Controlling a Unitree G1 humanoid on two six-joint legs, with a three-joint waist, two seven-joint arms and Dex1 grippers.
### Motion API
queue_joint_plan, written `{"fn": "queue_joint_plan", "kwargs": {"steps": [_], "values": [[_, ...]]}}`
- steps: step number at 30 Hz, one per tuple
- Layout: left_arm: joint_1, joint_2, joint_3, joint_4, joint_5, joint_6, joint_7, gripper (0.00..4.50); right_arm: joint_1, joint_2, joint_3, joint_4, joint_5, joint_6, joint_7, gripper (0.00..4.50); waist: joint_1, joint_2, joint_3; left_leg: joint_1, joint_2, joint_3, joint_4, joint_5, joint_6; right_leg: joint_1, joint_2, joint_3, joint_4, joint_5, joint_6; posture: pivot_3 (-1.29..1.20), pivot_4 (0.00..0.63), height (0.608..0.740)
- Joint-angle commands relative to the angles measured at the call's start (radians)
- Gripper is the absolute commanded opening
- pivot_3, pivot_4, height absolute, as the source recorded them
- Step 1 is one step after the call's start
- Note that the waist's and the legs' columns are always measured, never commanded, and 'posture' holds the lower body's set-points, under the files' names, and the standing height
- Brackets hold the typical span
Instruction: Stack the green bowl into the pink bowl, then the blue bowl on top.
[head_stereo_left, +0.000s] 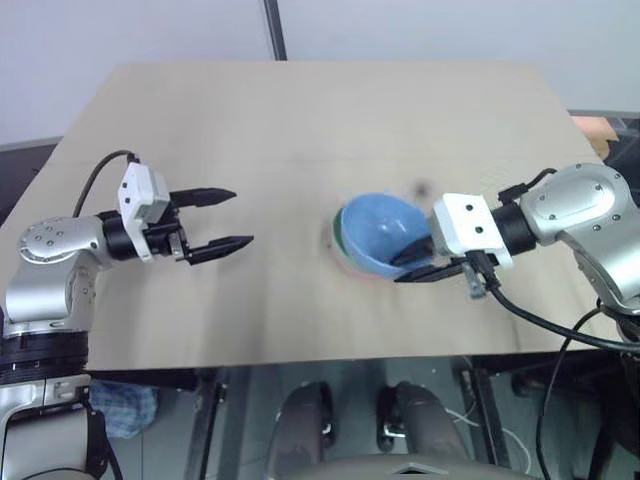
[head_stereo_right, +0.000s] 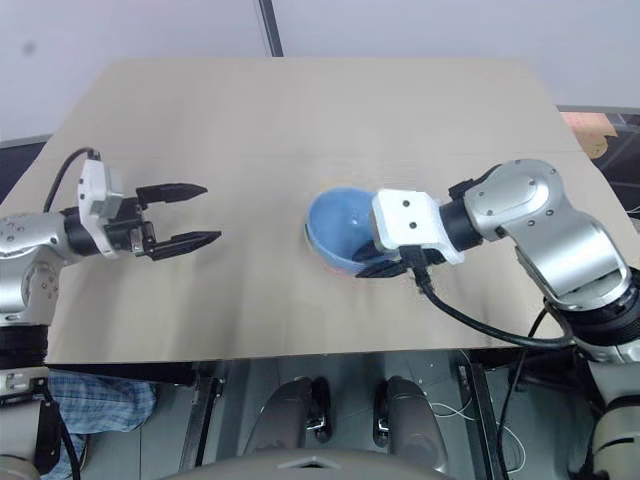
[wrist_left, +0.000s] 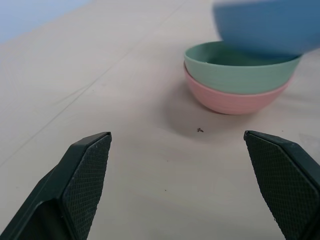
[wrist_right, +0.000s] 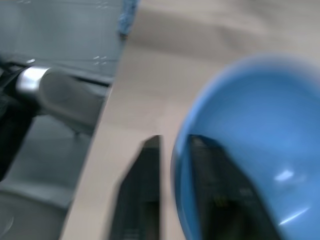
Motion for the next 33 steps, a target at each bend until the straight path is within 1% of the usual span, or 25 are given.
{"fn": "queue_joint_plan", "kwargs": {"steps": [1,7,10,13,16,17,21,23,27,30,31,33], "values": [[-0.019,0.012,0.002,-0.001,0.006,-0.011,-0.009,4.50,-0.048,0.008,-0.008,0.015,-0.016,0.008,-0.056,2.39,0.002,0.000,0.000,0.000,0.000,0.000,0.000,0.000,0.000,0.000,0.000,0.000,0.000,0.000,0.000,0.00,0.150,0.740],[-0.011,0.011,0.003,-0.011,0.006,0.019,-0.003,4.50,-0.038,-0.020,-0.012,0.051,-0.042,-0.036,-0.084,2.39,0.004,0.000,0.000,-0.001,-0.001,0.000,0.000,0.000,0.000,0.000,0.000,0.000,-0.001,0.000,0.000,0.00,0.150,0.740],[-0.003,0.012,0.012,-0.021,0.008,0.031,0.013,4.50,0.023,-0.049,-0.059,0.065,-0.024,-0.046,-0.091,2.39,0.005,-0.001,0.000,-0.001,-0.001,0.000,0.000,0.000,0.000,0.000,0.000,0.000,-0.001,0.000,0.000,0.00,0.150,0.740],[0.021,0.018,0.029,-0.043,0.003,0.048,0.028,4.50,0.114,-0.059,-0.183,0.079,0.054,-0.056,-0.099,2.39,0.005,-0.001,0.000,-0.001,-0.001,0.000,0.000,0.000,0.000,0.000,0.000,0.000,-0.001,0.000,0.000,0.00,0.150,0.740],[0.092,0.025,0.052,-0.085,0.023,0.035,0.064,4.50,0.215,-0.085,-0.395,0.126,0.142,-0.068,-0.097,2.39,0.006,-0.001,0.000,0.000,-0.001,0.000,0.000,0.000,0.000,0.001,-0.001,0.000,-0.001,0.000,0.000,0.00,0.150,0.740],[0.112,0.026,0.058,-0.101,0.023,0.037,0.074,4.50,0.245,-0.093,-0.446,0.141,0.157,-0.072,-0.104,2.39,0.006,-0.001,0.000,-0.001,-0.001,0.000,0.000,0.000,0.000,0.001,-0.001,0.000,-0.001,0.000,0.000,0.00,0.150,0.740],[0.170,0.028,0.080,-0.149,0.023,0.035,0.120,4.50,0.430,-0.133,-0.618,0.219,0.147,-0.186,-0.087,2.39,0.011,-0.001,0.000,0.000,-0.001,-0.002,-0.001,0.000,0.000,0.002,-0.001,-0.001,-0.002,0.000,0.000,0.00,0.150,0.740],[0.190,0.029,0.093,-0.170,0.017,0.042,0.138,4.50,0.511,-0.129,-0.690,0.232,0.154,-0.231,-0.091,2.39,0.011,-0.001,0.000,0.001,-0.001,-0.002,-0.001,0.000,0.000,0.002,-0.001,-0.001,-0.002,0.000,0.000,0.00,0.150,0.740],[0.220,0.028,0.120,-0.209,-0.001,0.056,0.158,4.50,0.666,-0.107,-0.813,0.205,0.206,-0.284,-0.071,2.39,0.010,-0.001,0.000,0.001,-0.001,-0.002,-0.001,0.000,0.001,0.002,-0.001,-0.001,-0.001,0.000,0.000,0.00,0.150,0.740],[0.235,0.028,0.135,-0.228,0.010,0.049,0.178,4.50,0.738,-0.103,-0.849,0.201,0.211,-0.325,-0.072,2.39,0.009,-0.001,0.000,0.002,0.000,-0.002,-0.001,-0.001,0.001,0.003,0.000,0.000,-0.001,0.000,0.000,0.00,0.150,0.740],[0.242,0.031,0.142,-0.240,0.005,0.056,0.183,4.50,0.760,-0.105,-0.857,0.200,0.209,-0.341,-0.072,2.39,0.008,-0.001,0.000,0.002,0.000,-0.002,-0.001,-0.002,0.004,0.004,0.000,0.000,-0.001,0.000,0.000,0.00,0.150,0.740],[0.256,0.034,0.155,-0.260,-0.004,0.067,0.192,4.50,0.799,-0.106,-0.878,0.177,0.229,-0.338,-0.078,2.39,0.008,-0.001,0.000,0.002,0.000,-0.002,-0.001,-0.003,0.004,0.004,0.000,0.000,-0.001,0.000,0.000,0.00,0.150,0.740]]}}
